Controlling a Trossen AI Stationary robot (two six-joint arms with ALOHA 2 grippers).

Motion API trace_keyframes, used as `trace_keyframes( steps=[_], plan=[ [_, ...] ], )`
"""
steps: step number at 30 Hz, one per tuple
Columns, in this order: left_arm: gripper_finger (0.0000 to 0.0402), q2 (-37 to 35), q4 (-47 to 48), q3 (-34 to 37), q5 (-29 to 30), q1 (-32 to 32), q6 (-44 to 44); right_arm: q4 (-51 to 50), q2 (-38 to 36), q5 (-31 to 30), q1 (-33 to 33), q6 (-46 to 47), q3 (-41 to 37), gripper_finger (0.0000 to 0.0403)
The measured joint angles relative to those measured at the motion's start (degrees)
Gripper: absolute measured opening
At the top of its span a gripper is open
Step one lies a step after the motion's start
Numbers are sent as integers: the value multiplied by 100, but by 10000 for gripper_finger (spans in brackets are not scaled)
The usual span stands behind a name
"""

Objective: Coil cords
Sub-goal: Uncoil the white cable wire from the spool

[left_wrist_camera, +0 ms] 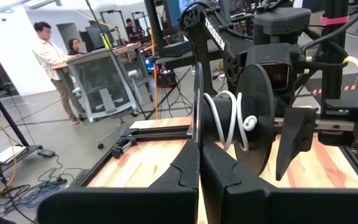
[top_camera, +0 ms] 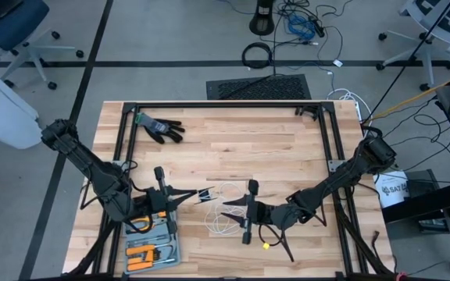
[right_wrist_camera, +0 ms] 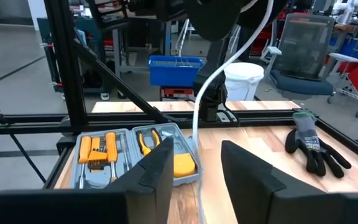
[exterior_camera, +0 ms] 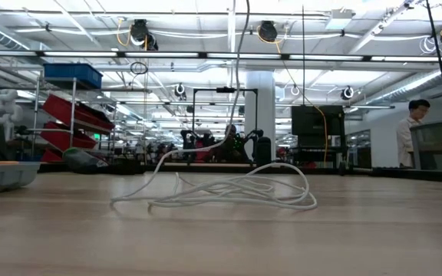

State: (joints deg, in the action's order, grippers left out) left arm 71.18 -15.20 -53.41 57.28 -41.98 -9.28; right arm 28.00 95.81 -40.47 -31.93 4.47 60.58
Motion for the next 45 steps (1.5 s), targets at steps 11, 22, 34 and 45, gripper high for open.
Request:
trace_keyframes(
  steps=[11, 22, 34, 45],
  plan=[
    [0, 0, 74, 0, -468, 0, 153, 42, 0, 3, -41, 275, 0, 10],
    [0, 0, 52, 0, -466, 0, 196, 59, 0, -92, -82, 107, 0, 1],
    [0, 0, 44, 0, -835, 267, 221, 99, 0, -21, -80, -126, 0, 87],
    [0, -2, 96, 0, -1019, 330, 299, 134, 0, -2, -2, -219, 0, 157]
  ],
)
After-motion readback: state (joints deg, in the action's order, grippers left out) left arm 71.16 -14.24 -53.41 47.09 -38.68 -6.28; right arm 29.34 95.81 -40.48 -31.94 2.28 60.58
